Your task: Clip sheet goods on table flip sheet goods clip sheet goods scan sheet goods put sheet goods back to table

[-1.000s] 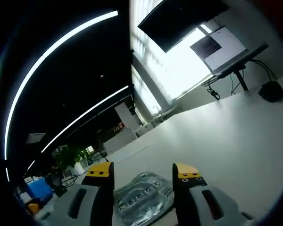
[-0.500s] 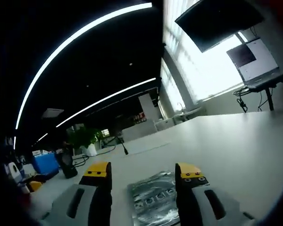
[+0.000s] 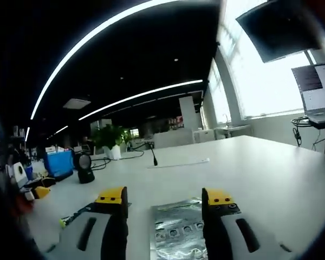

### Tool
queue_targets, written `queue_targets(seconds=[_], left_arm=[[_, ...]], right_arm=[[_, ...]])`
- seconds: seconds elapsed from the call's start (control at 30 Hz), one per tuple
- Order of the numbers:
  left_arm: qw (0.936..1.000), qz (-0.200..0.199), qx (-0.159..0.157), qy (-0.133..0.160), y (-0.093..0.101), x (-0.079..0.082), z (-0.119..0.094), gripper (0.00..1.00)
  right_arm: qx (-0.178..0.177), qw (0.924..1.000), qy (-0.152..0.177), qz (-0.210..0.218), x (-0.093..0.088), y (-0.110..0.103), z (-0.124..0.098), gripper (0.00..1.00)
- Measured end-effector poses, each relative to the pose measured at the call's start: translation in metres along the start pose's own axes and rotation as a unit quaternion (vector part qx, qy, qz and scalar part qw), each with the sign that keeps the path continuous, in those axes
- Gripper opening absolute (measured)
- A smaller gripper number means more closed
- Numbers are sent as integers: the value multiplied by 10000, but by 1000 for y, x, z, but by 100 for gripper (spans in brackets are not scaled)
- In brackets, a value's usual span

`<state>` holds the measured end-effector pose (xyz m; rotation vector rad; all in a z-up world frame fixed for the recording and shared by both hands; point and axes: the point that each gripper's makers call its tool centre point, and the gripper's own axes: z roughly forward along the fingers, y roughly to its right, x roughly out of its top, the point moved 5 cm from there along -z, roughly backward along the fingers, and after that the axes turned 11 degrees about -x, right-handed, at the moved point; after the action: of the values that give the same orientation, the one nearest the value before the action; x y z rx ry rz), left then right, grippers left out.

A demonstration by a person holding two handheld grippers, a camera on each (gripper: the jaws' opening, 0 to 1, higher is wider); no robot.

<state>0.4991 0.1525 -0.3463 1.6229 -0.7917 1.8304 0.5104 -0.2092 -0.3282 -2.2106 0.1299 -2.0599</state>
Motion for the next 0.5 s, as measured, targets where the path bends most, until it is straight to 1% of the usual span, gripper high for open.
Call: queue_targets(seconds=[0.13, 0.2, 0.3, 0.37, 0.5], left_arm=[[10000, 12, 0, -15, 0, 0, 0, 36], [10000, 8, 7, -10, 0, 0, 0, 36], [10000, 15, 2, -21, 0, -1, 0, 36], [10000, 22, 6, -24, 0, -1, 0, 36], [10000, 46, 19, -22, 0, 0, 0, 36]], right_arm=[[113, 9999, -88, -80, -2, -2, 0, 49], [198, 9993, -138, -275, -4, -3, 1, 49], [378, 9979, -248, -453, -6, -5, 1, 49], [432, 9969, -298, -593, -6, -3, 2, 48], [511, 9955, -412, -686, -8, 4, 5, 44]])
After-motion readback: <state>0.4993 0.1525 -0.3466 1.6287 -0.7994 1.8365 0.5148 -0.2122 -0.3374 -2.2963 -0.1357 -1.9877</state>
